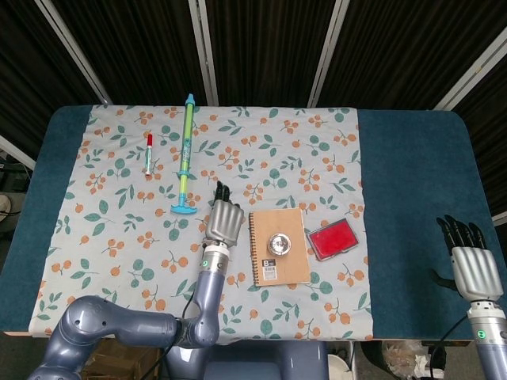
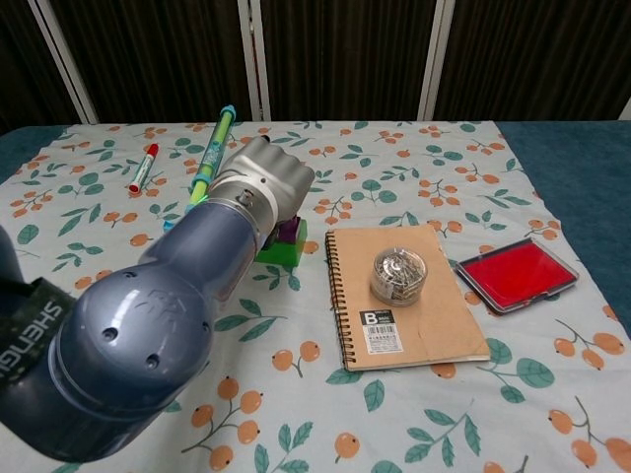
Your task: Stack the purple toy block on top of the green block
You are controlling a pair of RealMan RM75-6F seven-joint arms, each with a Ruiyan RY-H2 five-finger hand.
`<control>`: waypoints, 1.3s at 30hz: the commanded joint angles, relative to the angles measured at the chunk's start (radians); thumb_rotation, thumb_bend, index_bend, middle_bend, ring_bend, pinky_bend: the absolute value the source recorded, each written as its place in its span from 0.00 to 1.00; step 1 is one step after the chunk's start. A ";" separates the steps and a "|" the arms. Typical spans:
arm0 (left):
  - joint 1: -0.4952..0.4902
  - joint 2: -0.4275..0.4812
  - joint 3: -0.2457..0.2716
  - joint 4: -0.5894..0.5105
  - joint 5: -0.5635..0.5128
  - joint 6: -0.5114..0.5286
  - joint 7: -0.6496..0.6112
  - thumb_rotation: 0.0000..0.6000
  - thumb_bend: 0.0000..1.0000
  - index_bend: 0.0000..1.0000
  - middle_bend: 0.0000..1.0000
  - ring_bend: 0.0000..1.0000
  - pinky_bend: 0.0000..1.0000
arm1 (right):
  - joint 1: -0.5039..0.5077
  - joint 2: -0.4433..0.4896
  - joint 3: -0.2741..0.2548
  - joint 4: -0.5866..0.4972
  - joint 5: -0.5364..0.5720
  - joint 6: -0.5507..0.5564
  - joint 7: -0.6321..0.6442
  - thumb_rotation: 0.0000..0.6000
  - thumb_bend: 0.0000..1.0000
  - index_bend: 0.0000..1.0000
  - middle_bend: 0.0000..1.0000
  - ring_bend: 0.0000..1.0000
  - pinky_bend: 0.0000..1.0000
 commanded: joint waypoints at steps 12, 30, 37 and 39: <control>0.024 -0.017 0.019 0.050 0.015 -0.031 -0.007 1.00 0.44 0.56 0.52 0.10 0.00 | 0.002 -0.002 0.001 0.000 0.005 -0.005 -0.006 1.00 0.22 0.02 0.06 0.09 0.00; 0.031 -0.012 0.002 0.024 0.074 -0.026 -0.018 1.00 0.37 0.31 0.21 0.01 0.00 | 0.006 -0.004 0.000 0.000 0.006 -0.011 -0.012 1.00 0.22 0.02 0.06 0.09 0.00; 0.044 0.050 0.011 -0.069 0.057 -0.028 0.028 1.00 0.24 0.06 0.00 0.00 0.00 | 0.005 -0.003 0.000 -0.005 0.003 -0.007 -0.013 1.00 0.22 0.02 0.06 0.09 0.00; 0.046 0.069 0.012 -0.096 0.044 -0.017 0.051 1.00 0.21 0.05 0.00 0.00 0.00 | 0.005 -0.002 0.001 -0.006 0.002 -0.004 -0.013 1.00 0.22 0.02 0.06 0.09 0.00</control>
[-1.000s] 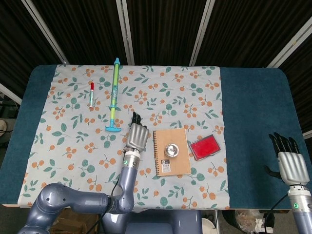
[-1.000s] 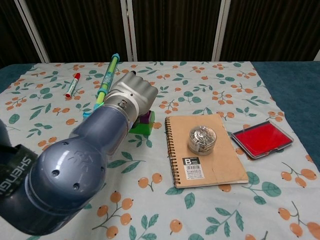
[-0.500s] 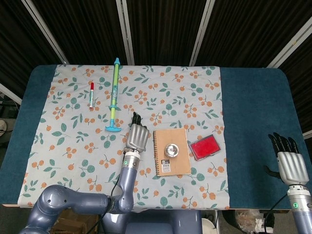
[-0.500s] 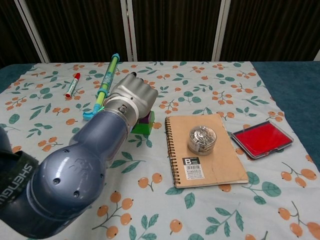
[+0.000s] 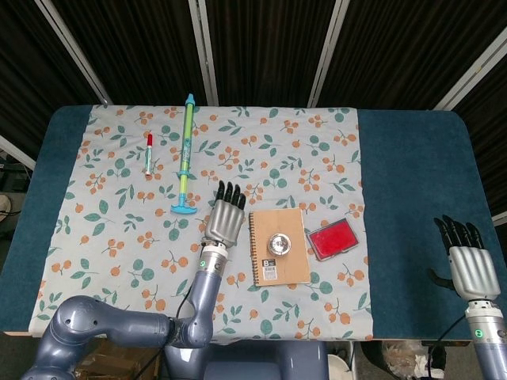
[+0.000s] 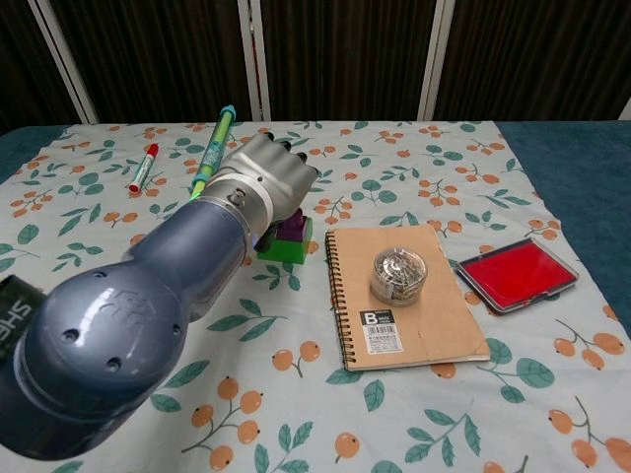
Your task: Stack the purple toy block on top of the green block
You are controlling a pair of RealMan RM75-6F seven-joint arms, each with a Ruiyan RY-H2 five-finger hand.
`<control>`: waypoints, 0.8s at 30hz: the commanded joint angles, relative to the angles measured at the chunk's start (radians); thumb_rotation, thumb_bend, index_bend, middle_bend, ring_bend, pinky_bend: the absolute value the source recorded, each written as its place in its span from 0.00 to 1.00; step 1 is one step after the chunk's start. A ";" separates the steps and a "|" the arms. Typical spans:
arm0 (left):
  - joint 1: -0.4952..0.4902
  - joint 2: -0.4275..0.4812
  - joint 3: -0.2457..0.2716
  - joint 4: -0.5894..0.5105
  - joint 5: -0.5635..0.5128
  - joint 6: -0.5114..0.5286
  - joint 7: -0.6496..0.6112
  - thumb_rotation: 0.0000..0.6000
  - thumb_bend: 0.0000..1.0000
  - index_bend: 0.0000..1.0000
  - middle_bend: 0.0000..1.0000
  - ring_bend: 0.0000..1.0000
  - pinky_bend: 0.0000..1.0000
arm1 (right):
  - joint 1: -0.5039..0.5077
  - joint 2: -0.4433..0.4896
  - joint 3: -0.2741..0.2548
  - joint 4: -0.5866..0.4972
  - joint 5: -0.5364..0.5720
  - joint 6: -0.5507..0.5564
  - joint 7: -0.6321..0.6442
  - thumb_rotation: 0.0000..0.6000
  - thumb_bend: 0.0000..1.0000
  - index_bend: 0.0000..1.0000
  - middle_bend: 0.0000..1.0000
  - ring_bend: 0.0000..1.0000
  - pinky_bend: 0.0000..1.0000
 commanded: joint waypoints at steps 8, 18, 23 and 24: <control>0.080 0.231 -0.045 -0.367 -0.054 0.098 0.016 1.00 0.18 0.03 0.00 0.00 0.00 | 0.000 0.001 -0.001 0.001 -0.005 0.001 0.010 1.00 0.22 0.03 0.06 0.09 0.00; 0.607 0.902 0.234 -0.813 0.405 0.176 -0.646 1.00 0.20 0.10 0.05 0.00 0.00 | 0.000 0.001 -0.021 -0.025 -0.053 0.014 0.001 1.00 0.22 0.03 0.06 0.09 0.00; 0.783 0.975 0.377 -0.570 0.728 0.210 -1.037 1.00 0.20 0.15 0.07 0.00 0.00 | -0.004 0.002 -0.023 -0.040 -0.057 0.026 -0.017 1.00 0.22 0.02 0.06 0.09 0.00; 0.798 0.971 0.388 -0.535 0.752 0.216 -1.066 1.00 0.21 0.15 0.07 0.00 0.00 | -0.005 0.003 -0.023 -0.042 -0.058 0.027 -0.018 1.00 0.22 0.02 0.06 0.09 0.00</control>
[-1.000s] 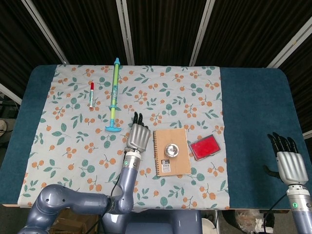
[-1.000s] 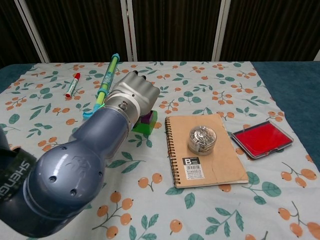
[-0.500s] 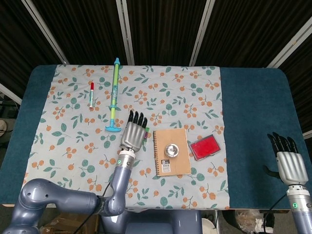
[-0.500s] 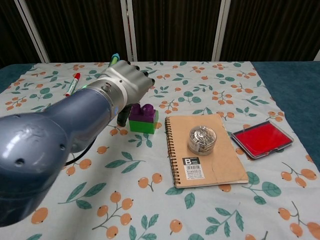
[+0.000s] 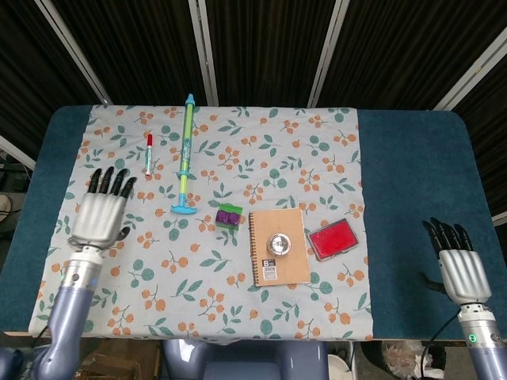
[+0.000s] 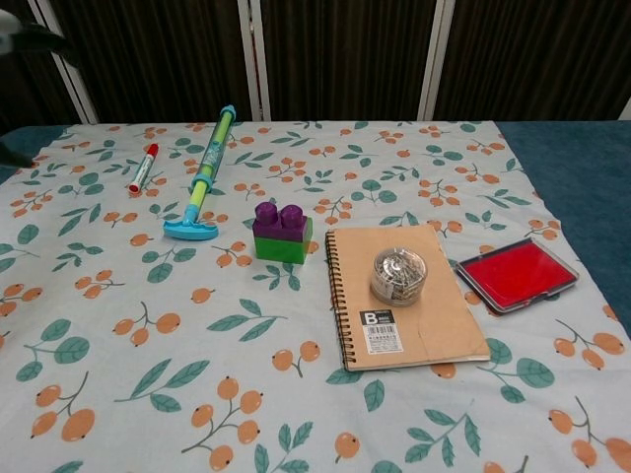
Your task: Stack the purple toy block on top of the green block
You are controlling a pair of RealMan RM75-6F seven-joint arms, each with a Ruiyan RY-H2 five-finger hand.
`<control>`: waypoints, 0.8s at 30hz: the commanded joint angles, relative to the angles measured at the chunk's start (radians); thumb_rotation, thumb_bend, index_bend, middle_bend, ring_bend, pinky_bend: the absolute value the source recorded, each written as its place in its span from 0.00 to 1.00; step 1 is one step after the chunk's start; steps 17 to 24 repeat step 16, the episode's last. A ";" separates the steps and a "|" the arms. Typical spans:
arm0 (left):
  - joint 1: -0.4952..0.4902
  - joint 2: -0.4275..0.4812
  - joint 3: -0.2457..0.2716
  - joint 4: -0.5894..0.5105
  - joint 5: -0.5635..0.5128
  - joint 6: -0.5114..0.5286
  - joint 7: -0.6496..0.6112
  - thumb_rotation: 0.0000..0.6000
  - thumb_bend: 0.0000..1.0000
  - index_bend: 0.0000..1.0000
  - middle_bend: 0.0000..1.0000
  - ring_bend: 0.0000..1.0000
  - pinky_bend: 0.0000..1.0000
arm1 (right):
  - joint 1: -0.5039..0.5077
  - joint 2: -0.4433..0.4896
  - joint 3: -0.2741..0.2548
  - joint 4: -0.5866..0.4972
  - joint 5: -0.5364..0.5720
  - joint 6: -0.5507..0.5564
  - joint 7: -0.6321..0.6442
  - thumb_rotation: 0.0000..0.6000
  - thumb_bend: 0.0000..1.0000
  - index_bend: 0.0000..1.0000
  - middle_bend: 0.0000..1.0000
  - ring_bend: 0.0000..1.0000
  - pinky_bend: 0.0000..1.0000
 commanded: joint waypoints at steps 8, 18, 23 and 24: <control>0.386 0.080 0.223 0.388 0.461 0.142 -0.589 1.00 0.21 0.15 0.07 0.00 0.00 | -0.002 0.001 -0.003 -0.010 -0.006 0.007 -0.012 1.00 0.22 0.02 0.06 0.09 0.00; 0.433 0.009 0.218 0.451 0.489 0.151 -0.625 1.00 0.21 0.16 0.08 0.00 0.00 | -0.003 0.003 -0.006 -0.013 -0.010 0.008 -0.015 1.00 0.22 0.02 0.06 0.09 0.00; 0.433 0.009 0.218 0.451 0.489 0.151 -0.625 1.00 0.21 0.16 0.08 0.00 0.00 | -0.003 0.003 -0.006 -0.013 -0.010 0.008 -0.015 1.00 0.22 0.02 0.06 0.09 0.00; 0.433 0.009 0.218 0.451 0.489 0.151 -0.625 1.00 0.21 0.16 0.08 0.00 0.00 | -0.003 0.003 -0.006 -0.013 -0.010 0.008 -0.015 1.00 0.22 0.02 0.06 0.09 0.00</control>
